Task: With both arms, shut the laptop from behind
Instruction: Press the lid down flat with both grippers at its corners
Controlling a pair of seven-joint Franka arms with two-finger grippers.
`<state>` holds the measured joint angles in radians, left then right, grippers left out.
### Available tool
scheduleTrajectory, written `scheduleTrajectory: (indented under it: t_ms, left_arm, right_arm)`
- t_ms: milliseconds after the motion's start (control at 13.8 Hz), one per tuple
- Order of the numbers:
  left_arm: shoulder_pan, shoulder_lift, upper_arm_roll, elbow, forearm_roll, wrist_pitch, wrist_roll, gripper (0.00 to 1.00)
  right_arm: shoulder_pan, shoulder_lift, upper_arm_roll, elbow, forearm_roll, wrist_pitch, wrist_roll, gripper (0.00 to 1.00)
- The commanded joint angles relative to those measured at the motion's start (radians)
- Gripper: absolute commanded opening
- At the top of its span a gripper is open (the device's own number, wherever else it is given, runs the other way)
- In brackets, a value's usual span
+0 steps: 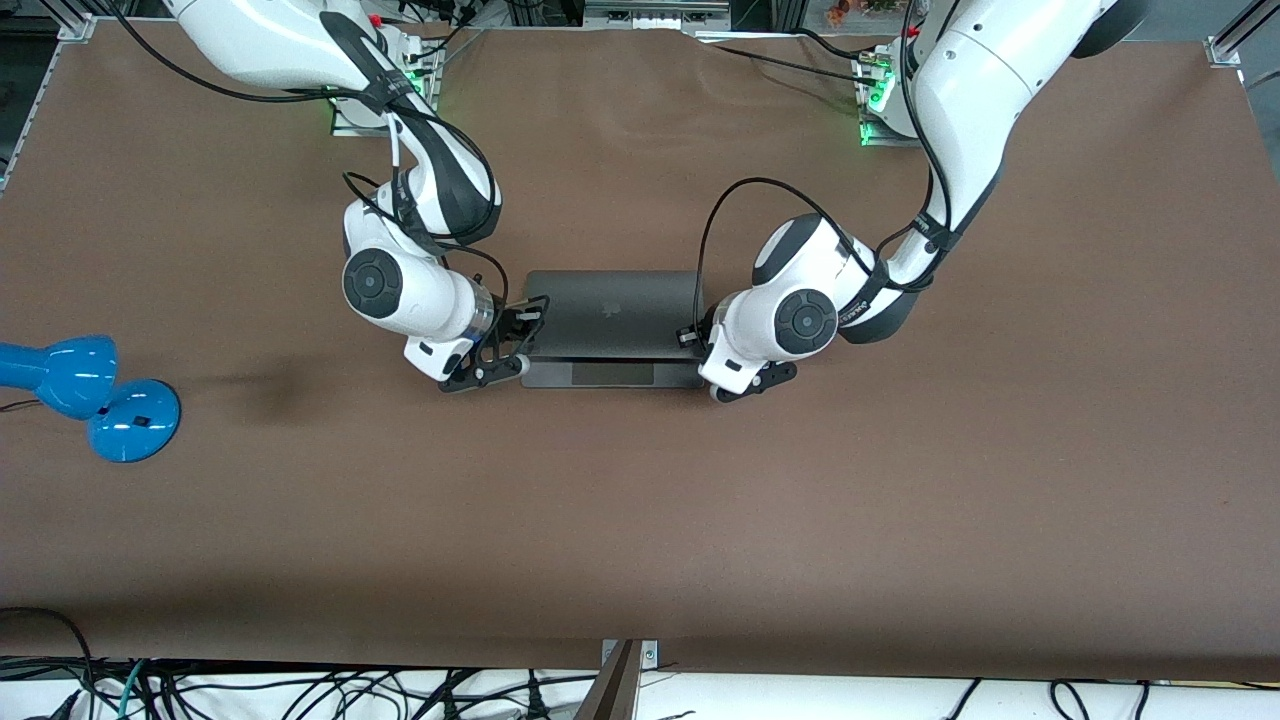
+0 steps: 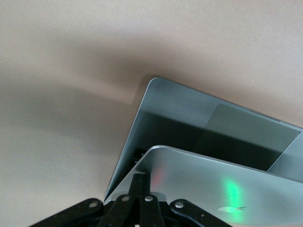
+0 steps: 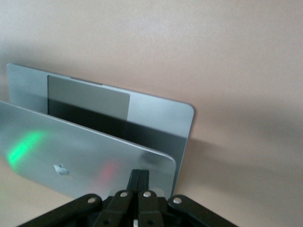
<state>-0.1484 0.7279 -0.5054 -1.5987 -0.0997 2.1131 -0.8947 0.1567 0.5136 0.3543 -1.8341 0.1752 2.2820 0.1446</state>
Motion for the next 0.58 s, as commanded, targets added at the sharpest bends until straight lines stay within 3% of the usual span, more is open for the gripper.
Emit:
scheduleTrajectory:
  t_ms: [0, 508]
  left_arm:
    - [-0.019, 0.036, 0.021, 0.039, 0.034, 0.022, -0.02, 0.0]
    - [-0.045, 0.064, 0.054, 0.059, 0.034, 0.042, -0.018, 0.0]
  right_arm:
    - [0.003, 0.054, -0.006, 0.023, -0.032, 0.065, -0.051, 0.03]
    - [0.007, 0.095, -0.014, 0.024, -0.033, 0.143, -0.088, 0.03]
